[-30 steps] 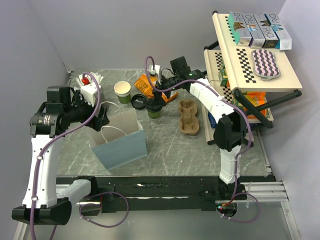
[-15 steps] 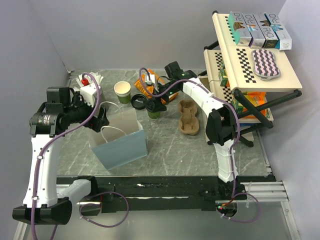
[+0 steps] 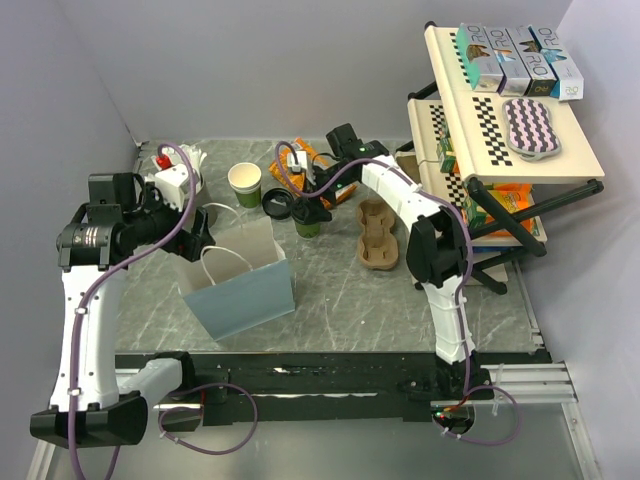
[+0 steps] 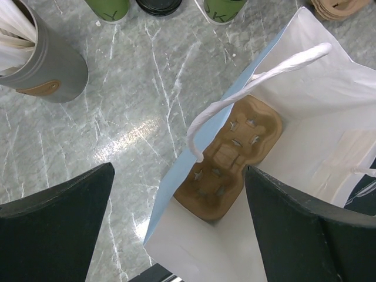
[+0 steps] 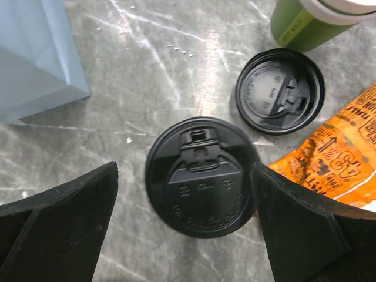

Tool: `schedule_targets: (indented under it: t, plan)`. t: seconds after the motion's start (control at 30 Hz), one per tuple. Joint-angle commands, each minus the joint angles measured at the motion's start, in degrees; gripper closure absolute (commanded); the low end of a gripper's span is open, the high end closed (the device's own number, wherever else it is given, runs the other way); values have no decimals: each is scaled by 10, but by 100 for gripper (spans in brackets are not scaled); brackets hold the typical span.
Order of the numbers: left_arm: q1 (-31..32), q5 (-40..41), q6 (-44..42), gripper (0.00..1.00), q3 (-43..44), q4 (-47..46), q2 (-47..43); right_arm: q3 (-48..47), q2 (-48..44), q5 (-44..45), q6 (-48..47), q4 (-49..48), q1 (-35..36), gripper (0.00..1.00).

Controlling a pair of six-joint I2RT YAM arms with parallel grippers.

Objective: Pack the takeout coffee

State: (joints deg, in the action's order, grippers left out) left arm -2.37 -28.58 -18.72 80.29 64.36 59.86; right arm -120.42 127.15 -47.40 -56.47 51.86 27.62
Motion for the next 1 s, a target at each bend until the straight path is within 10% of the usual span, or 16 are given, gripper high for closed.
schedule_targets:
  t: [0.0,0.97]
  plan:
    - [-9,-17,6,1,10,-5,-1,-49,23,-6,-8,-2,2,1]
    - [-18,-32,5,0,-3,-11,-3,-56,46,27,9,7,2,1]
